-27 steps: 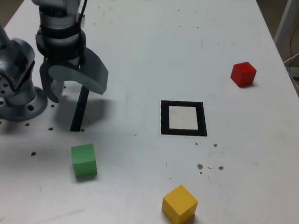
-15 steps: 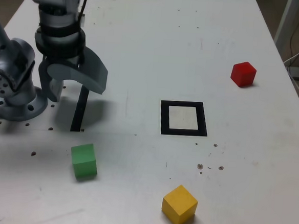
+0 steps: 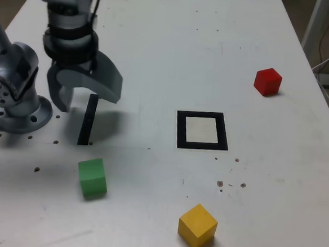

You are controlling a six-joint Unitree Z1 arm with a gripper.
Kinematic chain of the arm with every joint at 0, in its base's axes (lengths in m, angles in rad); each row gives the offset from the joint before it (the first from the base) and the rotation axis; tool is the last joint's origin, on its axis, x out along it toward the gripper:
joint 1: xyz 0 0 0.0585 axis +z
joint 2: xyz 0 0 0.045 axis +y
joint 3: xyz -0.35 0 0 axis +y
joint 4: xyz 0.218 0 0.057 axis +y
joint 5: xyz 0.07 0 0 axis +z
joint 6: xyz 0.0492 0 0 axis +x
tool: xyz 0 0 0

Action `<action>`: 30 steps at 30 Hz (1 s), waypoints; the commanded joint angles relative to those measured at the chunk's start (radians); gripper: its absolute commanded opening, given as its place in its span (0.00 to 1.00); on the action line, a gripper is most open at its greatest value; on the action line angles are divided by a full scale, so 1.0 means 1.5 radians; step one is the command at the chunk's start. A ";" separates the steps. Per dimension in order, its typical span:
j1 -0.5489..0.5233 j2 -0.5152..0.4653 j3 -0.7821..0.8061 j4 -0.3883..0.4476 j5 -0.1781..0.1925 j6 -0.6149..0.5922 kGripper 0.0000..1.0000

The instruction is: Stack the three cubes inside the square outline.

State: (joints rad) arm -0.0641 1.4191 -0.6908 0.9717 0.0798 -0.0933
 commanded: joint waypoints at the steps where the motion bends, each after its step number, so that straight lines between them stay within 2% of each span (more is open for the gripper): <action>1: -0.001 0.011 -0.015 0.005 0.004 0.002 1.00; 30: 0.009 0.167 -0.262 0.041 0.021 0.029 1.00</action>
State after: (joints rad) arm -0.0568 1.6573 -1.0658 1.0257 0.1087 -0.0565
